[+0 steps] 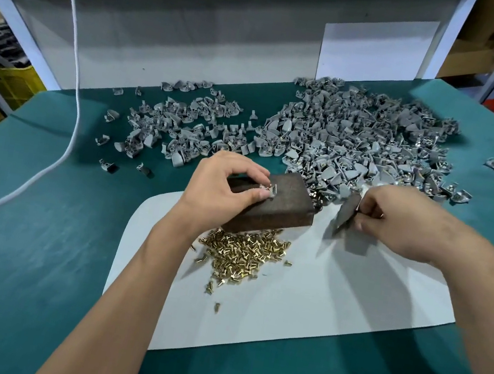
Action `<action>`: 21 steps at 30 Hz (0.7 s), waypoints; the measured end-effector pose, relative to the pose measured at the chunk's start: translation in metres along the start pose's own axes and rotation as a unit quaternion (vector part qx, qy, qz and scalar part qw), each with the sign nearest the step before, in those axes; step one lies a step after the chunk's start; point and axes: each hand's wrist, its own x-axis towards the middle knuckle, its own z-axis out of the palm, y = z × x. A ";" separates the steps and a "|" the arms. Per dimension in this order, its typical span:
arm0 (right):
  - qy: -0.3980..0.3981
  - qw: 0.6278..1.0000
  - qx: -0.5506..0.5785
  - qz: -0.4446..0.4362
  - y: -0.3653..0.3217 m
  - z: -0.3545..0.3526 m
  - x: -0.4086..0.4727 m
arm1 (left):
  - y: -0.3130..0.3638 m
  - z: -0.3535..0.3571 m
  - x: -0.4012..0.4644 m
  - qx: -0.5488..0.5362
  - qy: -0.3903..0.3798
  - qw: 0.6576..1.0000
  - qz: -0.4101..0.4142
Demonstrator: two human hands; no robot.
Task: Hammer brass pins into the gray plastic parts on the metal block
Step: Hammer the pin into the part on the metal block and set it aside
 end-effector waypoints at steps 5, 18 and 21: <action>0.090 0.984 0.150 -0.029 -0.013 -0.016 -0.003 | -0.004 -0.001 0.000 -0.069 -0.001 0.997 -0.040; 0.227 0.936 0.208 -0.168 -0.077 -0.019 0.002 | -0.005 0.002 -0.001 -0.115 -0.014 0.989 -0.093; 0.186 0.960 0.131 -0.163 -0.086 -0.011 0.004 | -0.004 0.002 -0.001 -0.131 -0.010 0.987 -0.095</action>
